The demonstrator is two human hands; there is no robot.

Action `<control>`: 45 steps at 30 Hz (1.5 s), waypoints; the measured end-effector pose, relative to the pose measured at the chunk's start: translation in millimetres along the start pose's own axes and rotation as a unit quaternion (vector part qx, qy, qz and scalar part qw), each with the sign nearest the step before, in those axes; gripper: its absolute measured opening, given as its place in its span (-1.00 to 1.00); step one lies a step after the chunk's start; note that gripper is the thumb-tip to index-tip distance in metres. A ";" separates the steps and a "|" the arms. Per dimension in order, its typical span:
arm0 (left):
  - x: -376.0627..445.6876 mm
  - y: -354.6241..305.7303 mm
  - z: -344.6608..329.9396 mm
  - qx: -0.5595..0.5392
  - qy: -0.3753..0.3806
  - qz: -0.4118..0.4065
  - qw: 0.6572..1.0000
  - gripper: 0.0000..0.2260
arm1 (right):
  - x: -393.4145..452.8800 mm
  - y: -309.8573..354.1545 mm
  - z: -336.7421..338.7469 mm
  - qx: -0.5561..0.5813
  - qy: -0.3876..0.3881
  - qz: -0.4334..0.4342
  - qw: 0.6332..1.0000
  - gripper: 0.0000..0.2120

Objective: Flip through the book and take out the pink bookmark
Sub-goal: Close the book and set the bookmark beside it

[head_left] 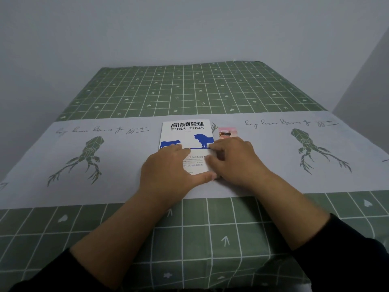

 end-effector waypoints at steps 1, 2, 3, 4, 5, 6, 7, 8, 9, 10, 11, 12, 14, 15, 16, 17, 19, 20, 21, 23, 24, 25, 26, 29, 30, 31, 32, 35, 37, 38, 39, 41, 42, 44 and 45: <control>1.9 1.3 -1.2 0.010 0.013 0.007 1.000 -0.09 | 1.1 0.2 -0.4 0.000 -0.002 -0.004 1.000 -0.70; 3.8 3.2 -2.2 0.018 0.027 0.015 0.999 -0.06 | 2.5 0.7 -1.4 0.001 -0.001 -0.005 1.000 -0.71; 5.9 5.2 -2.7 0.025 0.036 0.022 0.999 -0.04 | 4.3 1.2 -3.4 0.000 0.001 -0.003 1.000 -0.73; 7.3 7.5 -2.7 0.031 0.041 0.027 0.998 -0.04 | 5.9 1.7 -6.0 -0.002 0.004 0.003 1.000 -0.76; 8.7 9.7 -2.7 0.035 0.043 0.031 0.998 -0.04 | 7.5 2.5 -8.6 -0.004 0.008 0.010 1.000 -0.77; 9.5 11.8 -2.6 0.039 0.044 0.035 0.998 -0.04 | 9.2 3.3 -11.0 -0.004 0.013 0.016 1.000 -0.77; 10.0 13.9 -2.9 0.043 0.043 0.040 0.997 -0.05 | 10.9 4.0 -13.2 -0.005 0.017 0.019 1.000 -0.76; 10.1 15.9 -3.3 0.047 0.040 0.043 0.997 -0.06 | 13.2 4.4 -14.8 -0.007 0.020 0.022 1.000 -0.76; 9.9 17.2 -3.7 0.052 0.035 0.044 0.997 -0.08 | 15.8 5.1 -16.0 -0.012 0.024 0.024 0.999 -0.74; 10.2 17.8 -3.9 0.056 0.028 0.043 0.997 -0.09 | 18.7 5.8 -17.1 -0.017 0.029 0.026 0.999 -0.72; 10.2 18.4 -4.0 0.059 0.021 0.042 0.997 -0.11 | 21.5 6.4 -18.3 -0.022 0.034 0.029 0.999 -0.71; 10.2 19.0 -4.3 0.059 0.016 0.043 0.997 -0.11 | 24.2 7.2 -20.0 -0.025 0.037 0.032 0.998 -0.72; 9.3 20.4 -4.9 0.061 0.003 0.043 0.997 -0.09 | 28.2 9.5 -24.0 -0.026 0.041 0.038 0.998 -0.73; 9.0 21.1 -5.0 0.066 -0.002 0.042 0.997 -0.08 | 29.4 10.9 -25.8 -0.026 0.043 0.042 0.998 -0.73; 9.0 22.1 -5.3 0.070 -0.004 0.042 0.997 -0.08 | 30.6 12.1 -27.5 -0.025 0.045 0.046 0.998 -0.72; 9.5 23.1 -5.4 0.072 -0.007 0.043 0.996 -0.08 | 31.8 13.4 -28.6 -0.025 0.048 0.049 0.997 -0.72; 10.6 25.1 -5.1 0.074 -0.012 0.045 0.996 -0.07 | 34.2 15.3 -30.3 -0.027 0.059 0.054 0.996 -0.72; 11.4 25.9 -5.1 0.077 -0.011 0.048 0.996 -0.08 | 35.3 16.3 -31.1 -0.029 0.064 0.055 0.996 -0.72; 11.5 26.9 -5.6 0.081 -0.010 0.051 0.995 -0.09 | 36.5 17.2 -32.0 -0.032 0.065 0.056 0.996 -0.71; 11.9 29.8 -6.7 0.084 -0.012 0.060 0.995 -0.12 | 38.3 19.4 -34.3 -0.035 0.062 0.057 0.996 -0.70; 12.2 31.4 -7.3 0.084 -0.014 0.066 0.994 -0.14 | 38.9 20.5 -35.6 -0.034 0.061 0.056 0.996 -0.70; 12.7 33.1 -8.1 0.085 -0.014 0.072 0.994 -0.16 | 39.5 21.6 -37.1 -0.032 0.061 0.057 0.996 -0.69; 13.5 34.4 -9.1 0.087 -0.012 0.077 0.993 -0.17 | 40.3 22.8 -38.5 -0.031 0.061 0.059 0.996 -0.68; 15.6 37.4 -13.4 0.091 0.001 0.088 0.992 -0.18 | 43.1 26.1 -42.0 -0.030 0.061 0.065 0.996 -0.68; 16.2 38.0 -14.7 0.090 0.002 0.091 0.992 -0.18 | 44.1 26.7 -42.9 -0.029 0.060 0.065 0.996 -0.68; 16.1 38.9 -15.8 0.090 0.001 0.093 0.992 -0.19 | 45.0 27.3 -43.8 -0.028 0.058 0.066 0.996 -0.68; 16.5 39.7 -16.8 0.089 0.001 0.094 0.992 -0.21 | 45.8 27.9 -44.7 -0.027 0.056 0.066 0.996 -0.68; 17.2 41.4 -19.6 0.087 -0.003 0.098 0.991 -0.25 | 48.2 29.1 -47.3 -0.024 0.053 0.065 0.996 -0.67; 17.9 42.0 -20.4 0.086 -0.007 0.101 0.991 -0.27 | 49.2 29.6 -49.0 -0.020 0.051 0.066 0.996 -0.67; 18.0 42.3 -20.9 0.086 -0.005 0.102 0.991 -0.27 | 49.7 29.8 -49.7 -0.019 0.051 0.067 0.996 -0.67; 18.0 42.5 -21.4 0.085 -0.003 0.102 0.991 -0.26 | 49.9 30.0 -50.0 -0.017 0.051 0.068 0.996 -0.67; 18.0 43.0 -21.9 0.084 0.002 0.104 0.991 -0.25 | 49.7 30.4 -50.0 -0.016 0.053 0.069 0.996 -0.68; 18.3 43.0 -21.9 0.084 0.005 0.105 0.991 -0.24 | 49.3 30.7 -49.5 -0.016 0.055 0.068 0.996 -0.68; 18.3 43.1 -21.7 0.082 0.011 0.106 0.991 -0.22 | 48.2 32.8 -48.3 -0.019 0.061 0.066 0.996 -0.69; 18.2 43.1 -21.5 0.082 0.015 0.106 0.991 -0.21 | 46.9 34.5 -46.9 -0.017 0.064 0.070 0.995 -0.71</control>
Point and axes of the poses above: each hand's wrist, its own x-axis towards the middle knuckle, its own z-axis out of the back of the hand, y = z × x, the point moved 5 cm from there along x, towards the middle knuckle, and after that the axes turned 6 degrees about x, right-handed, at the moved point
